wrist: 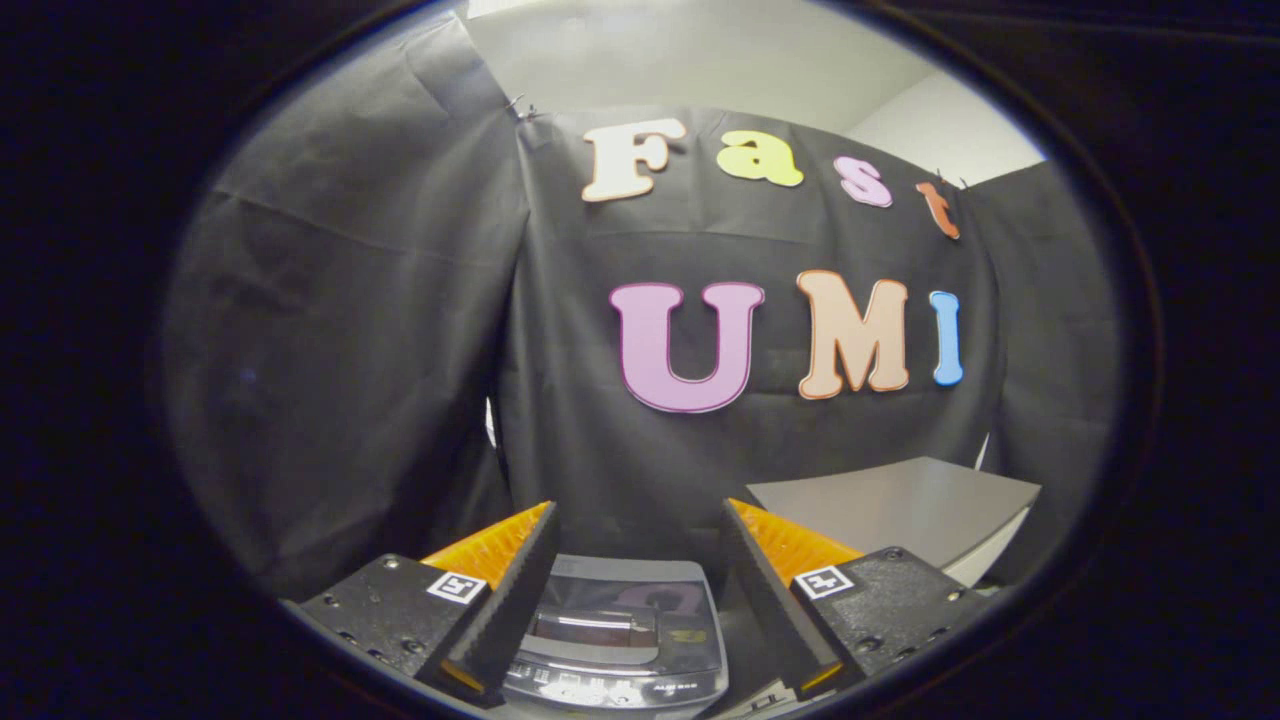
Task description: Put the clothes into the washing machine and then close the washing machine lid.
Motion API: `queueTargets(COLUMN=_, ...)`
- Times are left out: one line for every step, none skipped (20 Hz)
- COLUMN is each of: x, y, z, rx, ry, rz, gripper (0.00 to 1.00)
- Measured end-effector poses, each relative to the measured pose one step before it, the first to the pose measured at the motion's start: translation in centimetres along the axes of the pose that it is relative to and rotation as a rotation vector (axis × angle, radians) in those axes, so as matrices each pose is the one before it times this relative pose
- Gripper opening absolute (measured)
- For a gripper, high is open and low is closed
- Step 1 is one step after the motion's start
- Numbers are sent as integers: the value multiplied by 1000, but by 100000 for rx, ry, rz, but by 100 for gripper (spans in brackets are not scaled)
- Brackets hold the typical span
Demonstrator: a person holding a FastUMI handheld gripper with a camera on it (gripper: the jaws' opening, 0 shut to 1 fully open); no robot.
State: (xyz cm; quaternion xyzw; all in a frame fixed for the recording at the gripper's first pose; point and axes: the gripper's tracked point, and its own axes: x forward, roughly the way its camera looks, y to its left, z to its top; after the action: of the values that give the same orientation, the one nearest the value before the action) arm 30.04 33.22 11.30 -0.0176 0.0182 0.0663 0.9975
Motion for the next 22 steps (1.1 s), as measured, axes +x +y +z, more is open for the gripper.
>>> queueTargets(x=-873, y=-575, z=610, rx=1499, ry=-293, rz=467, gripper=97)
queueTargets(x=-328, y=-575, z=570, rx=1307, ry=37, rz=556, gripper=97)
queueTargets(x=-459, y=-766, z=654, rx=779, ry=-604, rz=130, gripper=97)
queueTargets(x=-749, y=-887, z=632, rx=430, ry=-463, rz=91, gripper=97)
queueTargets(x=-662, y=-724, z=580, rx=338, ry=-987, rz=-96, gripper=97)
queueTargets(x=-946, y=-956, z=673, rx=355, ry=-1054, rz=-506, gripper=97)
queueTargets(x=-705, y=-972, z=549, rx=358, ry=-1172, rz=-361, gripper=97)
queueTargets(x=-725, y=-963, z=560, rx=205, ry=-855, rz=-257, gripper=97)
queueTargets(x=-634, y=-1100, z=365, rx=420, ry=-865, rz=-751, gripper=97)
queueTargets(x=-567, y=-1037, z=349, rx=1026, ry=-147, rz=-643, gripper=97)
queueTargets(x=-275, y=-791, z=-83, rx=1239, ry=760, rz=-246, gripper=97)
queueTargets(x=-407, y=-900, z=67, rx=1670, ry=896, rz=-860, gripper=97)
queueTargets(x=-469, y=-717, z=-43, rx=2226, ry=1526, rz=170, gripper=97)
queueTargets(x=-405, y=-440, z=303, rx=2991, ry=515, rz=593, gripper=97)
queueTargets(x=-121, y=-459, z=112, rx=3246, ry=1269, rz=562, gripper=97)
queueTargets(x=25, y=-638, z=412, rx=3527, ry=269, rz=-643, gripper=97)
queueTargets(x=-114, y=-516, z=-348, rx=1982, ry=1653, rz=517, gripper=97)
queueTargets(x=-224, y=-523, z=107, rx=1906, ry=686, rz=-588, gripper=97)
queueTargets(x=-331, y=-605, z=8, rx=-319, ry=-279, rz=-738, gripper=97)
queueTargets(x=-502, y=-749, z=-39, rx=-1532, ry=-683, rz=-1253, gripper=97)
queueTargets(x=-587, y=-820, z=-449, rx=-2402, ry=73, rz=-954, gripper=97)
queueTargets(x=-650, y=-687, z=-459, rx=-2129, ry=636, rz=-601, gripper=97)
